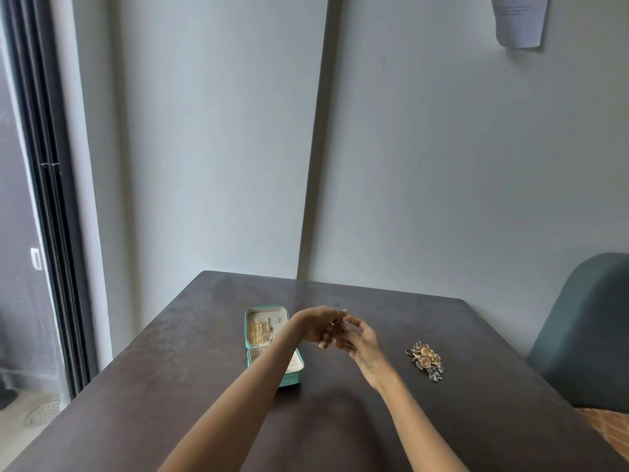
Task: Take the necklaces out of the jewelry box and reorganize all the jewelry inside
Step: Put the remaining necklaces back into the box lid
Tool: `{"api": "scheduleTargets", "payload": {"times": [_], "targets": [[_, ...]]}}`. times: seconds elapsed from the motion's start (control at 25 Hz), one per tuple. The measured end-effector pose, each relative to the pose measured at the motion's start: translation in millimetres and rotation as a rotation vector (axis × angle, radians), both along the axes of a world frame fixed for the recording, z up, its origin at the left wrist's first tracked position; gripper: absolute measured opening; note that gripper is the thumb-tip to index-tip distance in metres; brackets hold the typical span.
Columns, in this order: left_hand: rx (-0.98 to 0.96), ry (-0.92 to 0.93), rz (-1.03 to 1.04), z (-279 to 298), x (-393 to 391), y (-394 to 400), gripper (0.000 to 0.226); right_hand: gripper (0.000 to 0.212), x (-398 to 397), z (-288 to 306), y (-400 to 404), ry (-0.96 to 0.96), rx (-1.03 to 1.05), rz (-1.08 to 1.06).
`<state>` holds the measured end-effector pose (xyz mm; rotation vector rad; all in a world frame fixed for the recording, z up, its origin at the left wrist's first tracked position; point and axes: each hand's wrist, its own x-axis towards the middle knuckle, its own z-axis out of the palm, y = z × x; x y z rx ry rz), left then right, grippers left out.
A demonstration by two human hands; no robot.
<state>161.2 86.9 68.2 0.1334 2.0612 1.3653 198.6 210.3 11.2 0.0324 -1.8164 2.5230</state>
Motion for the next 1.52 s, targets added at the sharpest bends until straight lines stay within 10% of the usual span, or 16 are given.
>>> {"api": "scheduleTargets", "payload": {"times": [0.8,1.52], "targets": [[-0.228,0.048,-0.166,8,-15,0,0.035,0.022,-3,-18,-19,-0.176,-0.508,-0.122],[-0.364,0.239,-0.181,7,-20,-8,0.027,0.018,-8,1,4,0.260,0.666,-0.100]]}}
